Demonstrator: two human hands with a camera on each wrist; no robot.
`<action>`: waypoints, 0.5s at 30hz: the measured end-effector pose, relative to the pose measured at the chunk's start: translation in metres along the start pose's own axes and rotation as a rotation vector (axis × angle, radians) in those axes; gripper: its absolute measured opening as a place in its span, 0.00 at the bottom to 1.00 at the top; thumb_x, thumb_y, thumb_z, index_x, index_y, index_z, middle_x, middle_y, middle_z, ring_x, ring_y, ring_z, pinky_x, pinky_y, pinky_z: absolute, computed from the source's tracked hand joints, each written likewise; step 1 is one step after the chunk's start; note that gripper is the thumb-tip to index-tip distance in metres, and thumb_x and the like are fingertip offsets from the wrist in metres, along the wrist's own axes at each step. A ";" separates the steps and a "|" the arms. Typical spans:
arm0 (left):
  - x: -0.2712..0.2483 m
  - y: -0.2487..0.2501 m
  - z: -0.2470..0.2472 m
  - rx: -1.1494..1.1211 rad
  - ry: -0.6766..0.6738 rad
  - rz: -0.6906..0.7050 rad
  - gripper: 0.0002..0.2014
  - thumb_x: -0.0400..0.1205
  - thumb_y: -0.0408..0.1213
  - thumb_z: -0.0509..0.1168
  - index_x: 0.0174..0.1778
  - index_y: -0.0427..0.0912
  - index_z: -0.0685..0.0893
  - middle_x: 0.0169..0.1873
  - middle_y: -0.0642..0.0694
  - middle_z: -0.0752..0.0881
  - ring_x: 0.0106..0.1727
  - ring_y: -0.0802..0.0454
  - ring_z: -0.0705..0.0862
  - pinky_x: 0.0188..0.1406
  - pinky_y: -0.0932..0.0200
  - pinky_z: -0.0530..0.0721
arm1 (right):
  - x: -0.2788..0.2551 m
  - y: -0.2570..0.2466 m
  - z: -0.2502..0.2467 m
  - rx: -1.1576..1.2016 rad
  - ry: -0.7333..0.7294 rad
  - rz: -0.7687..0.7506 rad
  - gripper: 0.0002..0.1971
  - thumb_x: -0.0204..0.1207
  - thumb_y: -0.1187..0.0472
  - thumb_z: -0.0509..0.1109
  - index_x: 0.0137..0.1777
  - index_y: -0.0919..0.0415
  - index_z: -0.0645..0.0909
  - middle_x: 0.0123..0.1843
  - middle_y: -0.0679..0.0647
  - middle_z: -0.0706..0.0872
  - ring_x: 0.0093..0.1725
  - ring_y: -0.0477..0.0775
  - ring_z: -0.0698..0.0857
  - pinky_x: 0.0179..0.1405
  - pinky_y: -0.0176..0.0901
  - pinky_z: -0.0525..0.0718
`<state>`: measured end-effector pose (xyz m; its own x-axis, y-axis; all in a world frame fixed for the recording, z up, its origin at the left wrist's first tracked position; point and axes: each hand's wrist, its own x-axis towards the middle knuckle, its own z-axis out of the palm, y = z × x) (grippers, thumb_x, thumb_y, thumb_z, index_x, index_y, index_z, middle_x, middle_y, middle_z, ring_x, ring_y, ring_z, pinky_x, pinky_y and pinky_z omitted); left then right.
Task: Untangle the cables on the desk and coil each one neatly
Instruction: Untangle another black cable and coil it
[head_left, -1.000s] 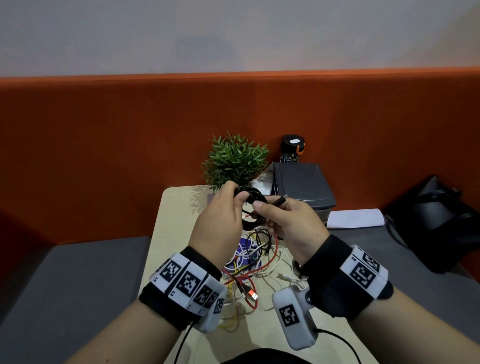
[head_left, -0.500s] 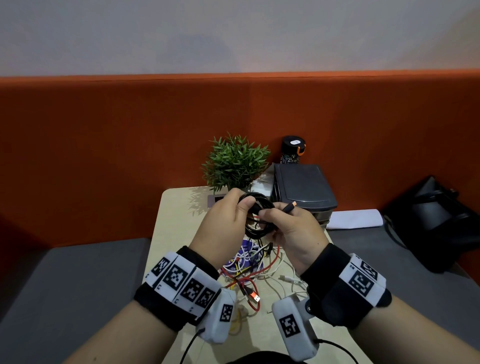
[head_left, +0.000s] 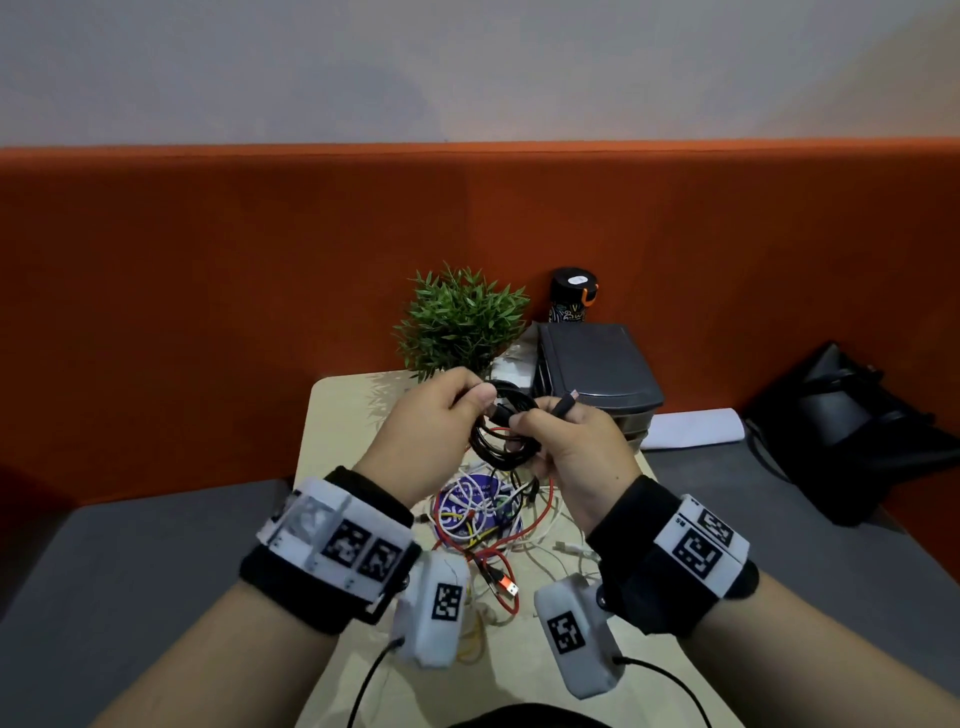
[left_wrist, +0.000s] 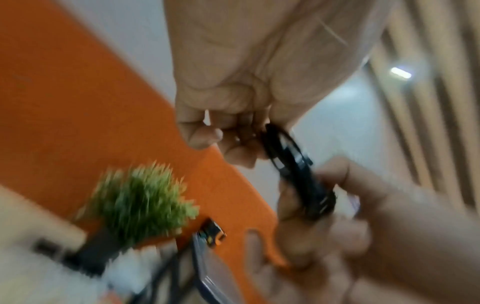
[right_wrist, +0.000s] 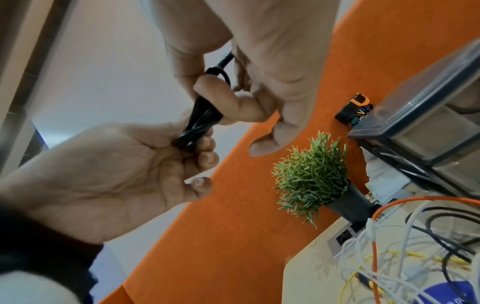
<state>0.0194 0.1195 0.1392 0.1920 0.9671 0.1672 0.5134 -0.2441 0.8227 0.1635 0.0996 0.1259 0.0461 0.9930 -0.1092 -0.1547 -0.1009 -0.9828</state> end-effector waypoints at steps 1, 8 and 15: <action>-0.001 -0.003 -0.003 -0.105 -0.020 -0.042 0.13 0.85 0.40 0.59 0.34 0.49 0.78 0.29 0.53 0.77 0.32 0.57 0.72 0.34 0.57 0.67 | -0.001 0.001 0.001 0.003 -0.015 0.013 0.12 0.74 0.74 0.67 0.31 0.62 0.78 0.24 0.52 0.79 0.21 0.44 0.77 0.18 0.33 0.68; -0.011 -0.014 -0.019 -0.419 -0.155 -0.172 0.12 0.84 0.38 0.60 0.33 0.44 0.79 0.30 0.51 0.78 0.29 0.60 0.72 0.32 0.60 0.66 | -0.005 0.011 0.005 0.046 -0.141 0.110 0.06 0.68 0.67 0.71 0.44 0.67 0.82 0.38 0.61 0.81 0.38 0.59 0.78 0.37 0.47 0.75; -0.014 -0.021 -0.017 -0.324 -0.078 -0.109 0.09 0.82 0.37 0.65 0.35 0.44 0.82 0.24 0.51 0.78 0.21 0.57 0.74 0.20 0.63 0.74 | -0.005 0.007 0.005 -0.096 -0.289 0.177 0.08 0.71 0.77 0.71 0.36 0.66 0.87 0.20 0.51 0.78 0.23 0.50 0.67 0.32 0.44 0.67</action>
<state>-0.0086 0.1125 0.1286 0.2203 0.9748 0.0367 0.2445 -0.0916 0.9653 0.1573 0.0948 0.1207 -0.2565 0.9348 -0.2456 -0.0409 -0.2644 -0.9636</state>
